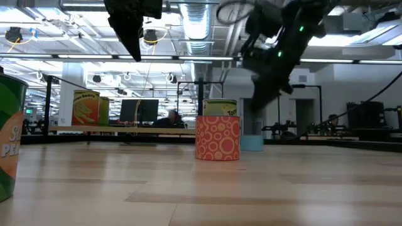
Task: Pick and place cans onto a shelf
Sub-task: Move the cans on the center of the table
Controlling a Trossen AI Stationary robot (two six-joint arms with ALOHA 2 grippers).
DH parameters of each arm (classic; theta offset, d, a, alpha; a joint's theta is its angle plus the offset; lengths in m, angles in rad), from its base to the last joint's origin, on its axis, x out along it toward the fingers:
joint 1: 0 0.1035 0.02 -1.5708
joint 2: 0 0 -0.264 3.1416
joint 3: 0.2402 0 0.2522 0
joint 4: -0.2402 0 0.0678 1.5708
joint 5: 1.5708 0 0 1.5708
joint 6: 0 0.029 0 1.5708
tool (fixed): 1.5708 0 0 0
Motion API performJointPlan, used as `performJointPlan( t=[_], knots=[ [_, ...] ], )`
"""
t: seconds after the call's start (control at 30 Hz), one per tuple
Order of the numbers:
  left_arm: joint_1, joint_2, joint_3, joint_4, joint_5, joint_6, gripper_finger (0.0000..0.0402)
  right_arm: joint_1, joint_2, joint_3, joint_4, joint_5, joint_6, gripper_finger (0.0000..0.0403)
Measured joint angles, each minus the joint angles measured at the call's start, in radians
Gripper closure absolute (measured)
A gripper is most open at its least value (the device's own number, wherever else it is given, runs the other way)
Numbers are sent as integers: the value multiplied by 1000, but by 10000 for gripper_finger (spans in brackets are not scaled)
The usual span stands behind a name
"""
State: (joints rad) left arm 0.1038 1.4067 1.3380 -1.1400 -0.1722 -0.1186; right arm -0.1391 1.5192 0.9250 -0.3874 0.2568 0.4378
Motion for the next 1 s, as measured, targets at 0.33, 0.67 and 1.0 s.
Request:
performJointPlan(
  t=[0.33, 0.67, 1.0],
  knots=[
    [-12, 1, 0, -15, 0, -9, 401, 207, -155, 20, -400, 56, 147, 401],
    [-21, 1, 0, -38, -2, -47, 402, 483, -158, 20, -410, 52, 183, 400],
    [-204, 4, -162, 298, 9, -116, 402, 475, -112, 20, -434, 55, 180, 399]
  ],
)
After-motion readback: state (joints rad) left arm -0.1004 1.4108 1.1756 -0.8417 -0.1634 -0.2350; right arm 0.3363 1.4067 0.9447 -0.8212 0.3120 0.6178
